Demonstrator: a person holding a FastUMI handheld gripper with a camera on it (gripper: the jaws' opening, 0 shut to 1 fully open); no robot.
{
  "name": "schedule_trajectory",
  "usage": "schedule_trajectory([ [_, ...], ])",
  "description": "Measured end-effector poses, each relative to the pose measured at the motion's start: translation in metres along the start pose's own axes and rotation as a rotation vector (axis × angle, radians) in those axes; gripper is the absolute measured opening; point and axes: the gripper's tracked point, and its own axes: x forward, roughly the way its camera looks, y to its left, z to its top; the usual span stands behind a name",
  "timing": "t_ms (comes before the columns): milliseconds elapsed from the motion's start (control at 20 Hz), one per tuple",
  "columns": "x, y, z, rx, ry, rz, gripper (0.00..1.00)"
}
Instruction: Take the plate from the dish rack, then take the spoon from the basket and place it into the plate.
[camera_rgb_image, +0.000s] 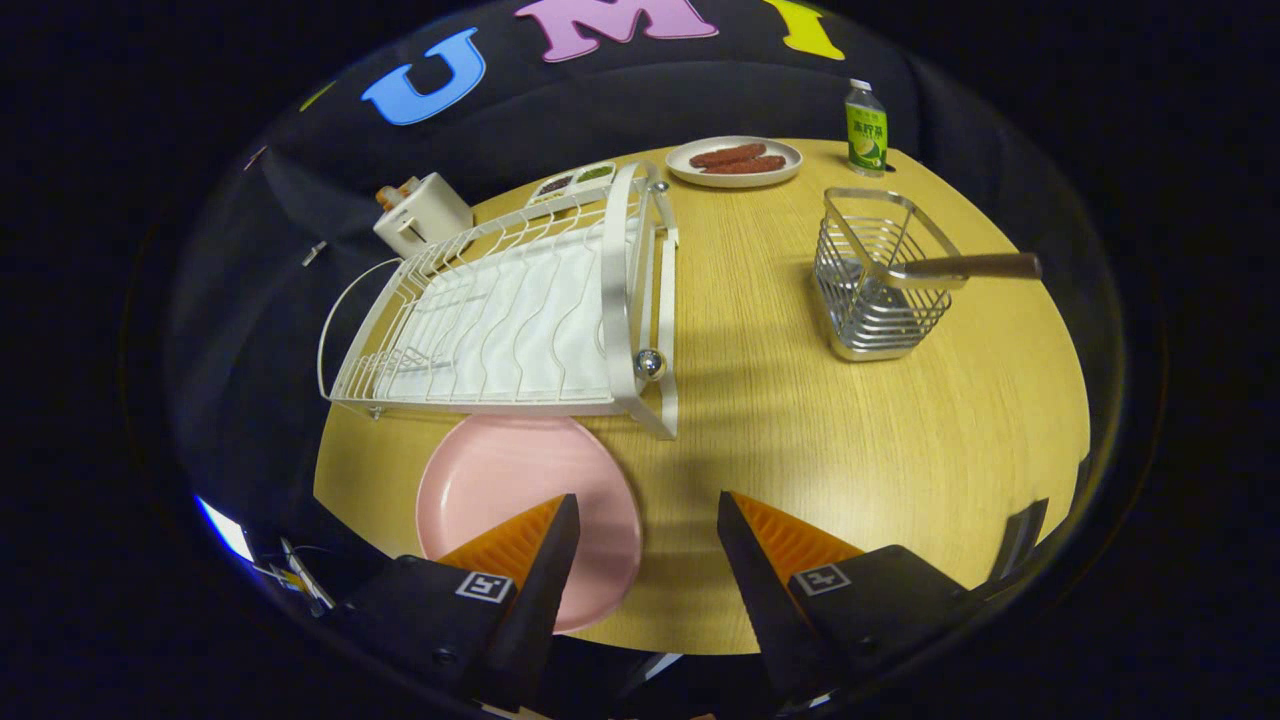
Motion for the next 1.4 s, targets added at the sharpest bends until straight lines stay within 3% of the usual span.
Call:
schedule_trajectory([
  [350, -0.088, -0.005, 0.084, -0.164, -0.228, 0.087, 0.86],
  [550, -0.119, -0.042, 0.132, -0.209, -0.336, 0.037, 0.86],
  [900, -0.08, -0.14, 0.13, -0.233, -0.274, -0.113, 0.85],
  [1100, -0.05, -0.164, 0.128, -0.227, -0.245, -0.152, 0.83],
  [1200, -0.038, -0.168, 0.127, -0.222, -0.222, -0.144, 0.8],
  [1300, -0.031, -0.167, 0.124, -0.205, -0.202, -0.13, 0.64],
  [1400, -0.028, -0.171, 0.126, -0.193, -0.21, -0.138, 0.42],
])
